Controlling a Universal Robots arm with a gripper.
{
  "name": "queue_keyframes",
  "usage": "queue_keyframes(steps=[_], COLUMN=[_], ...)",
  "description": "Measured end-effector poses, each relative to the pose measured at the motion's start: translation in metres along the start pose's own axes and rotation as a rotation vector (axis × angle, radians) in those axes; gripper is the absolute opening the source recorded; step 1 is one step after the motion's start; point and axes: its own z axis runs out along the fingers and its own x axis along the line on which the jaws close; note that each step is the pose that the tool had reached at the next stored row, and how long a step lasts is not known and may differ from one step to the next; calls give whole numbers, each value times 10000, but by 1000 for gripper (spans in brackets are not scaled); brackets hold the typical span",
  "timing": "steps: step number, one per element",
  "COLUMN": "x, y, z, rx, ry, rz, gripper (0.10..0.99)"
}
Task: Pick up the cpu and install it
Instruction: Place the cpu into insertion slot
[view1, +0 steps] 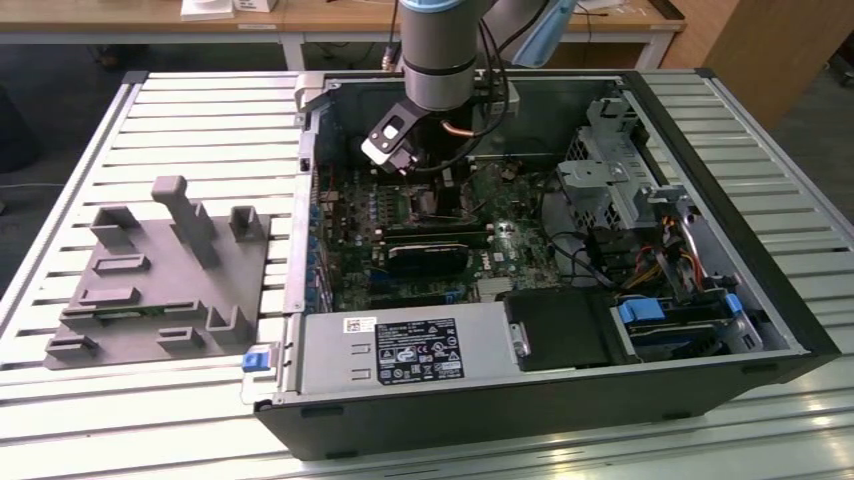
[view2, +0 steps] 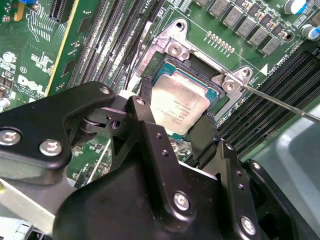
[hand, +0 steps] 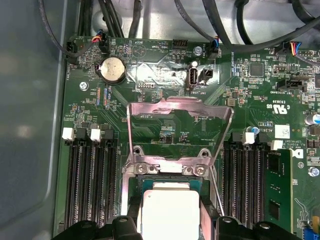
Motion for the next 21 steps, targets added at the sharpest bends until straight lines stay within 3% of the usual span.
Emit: queue_keyframes(steps=[7, 8, 21], x=[1, 1, 36], y=[0, 0, 0], z=[3, 3, 9], rx=[-4, -3, -1], ry=[5, 3, 1], rz=[0, 0, -1], gripper=[553, 616, 616])
